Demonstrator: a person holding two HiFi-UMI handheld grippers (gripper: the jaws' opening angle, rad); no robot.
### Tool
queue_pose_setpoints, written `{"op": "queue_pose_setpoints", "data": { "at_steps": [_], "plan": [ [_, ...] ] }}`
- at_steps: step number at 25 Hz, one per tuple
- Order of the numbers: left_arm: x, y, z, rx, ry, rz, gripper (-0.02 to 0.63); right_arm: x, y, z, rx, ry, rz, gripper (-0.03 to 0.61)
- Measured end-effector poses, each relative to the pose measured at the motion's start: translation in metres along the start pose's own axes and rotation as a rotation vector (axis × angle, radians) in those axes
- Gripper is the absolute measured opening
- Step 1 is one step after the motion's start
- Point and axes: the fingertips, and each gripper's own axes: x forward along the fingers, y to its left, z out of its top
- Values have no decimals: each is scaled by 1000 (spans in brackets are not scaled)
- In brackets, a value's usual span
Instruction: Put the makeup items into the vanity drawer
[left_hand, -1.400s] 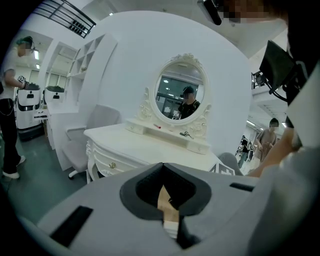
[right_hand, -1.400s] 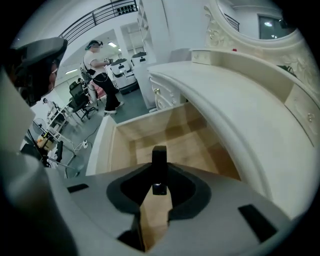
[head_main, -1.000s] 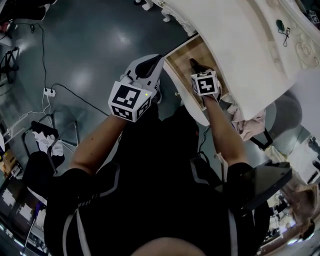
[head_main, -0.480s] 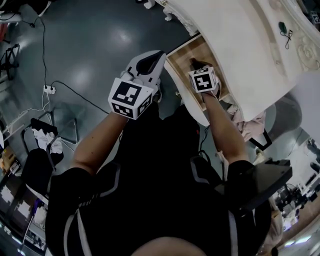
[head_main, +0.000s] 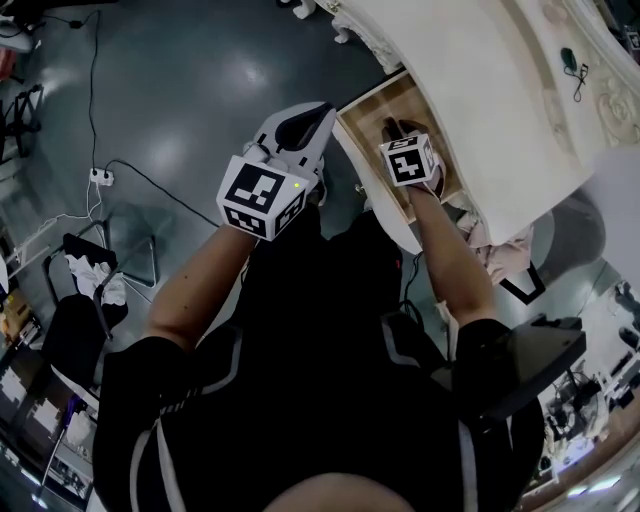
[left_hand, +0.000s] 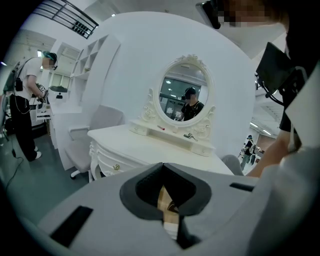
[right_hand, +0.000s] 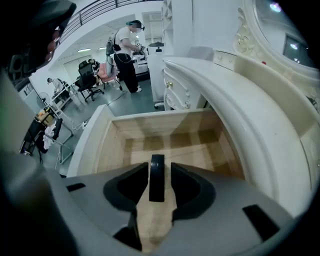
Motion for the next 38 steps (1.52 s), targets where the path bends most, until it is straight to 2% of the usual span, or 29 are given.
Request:
{"op": "queue_pose_setpoints", "data": {
  "at_steps": [10, 14, 17, 28, 32, 38],
  "plan": [
    [-3, -7, 14, 32, -15, -9, 5, -21, 0, 10, 43, -52, 2, 178],
    [0, -25, 25, 78, -27, -74, 3, -46, 5, 20, -22, -106, 17, 144],
    [2, -39, 37, 112, -40, -113, 5, -70, 1, 27, 38, -163, 18, 142],
    [14, -83, 86, 159, -88, -259, 3, -211, -35, 68, 174, -447, -59, 75],
    [22, -110, 104, 163, -89, -331, 3, -279, -60, 71, 236, -584, -128, 40],
    [16, -155, 135, 197, -138, -369, 3, -363, -73, 55, 249, -712, -184, 26]
  ]
}}
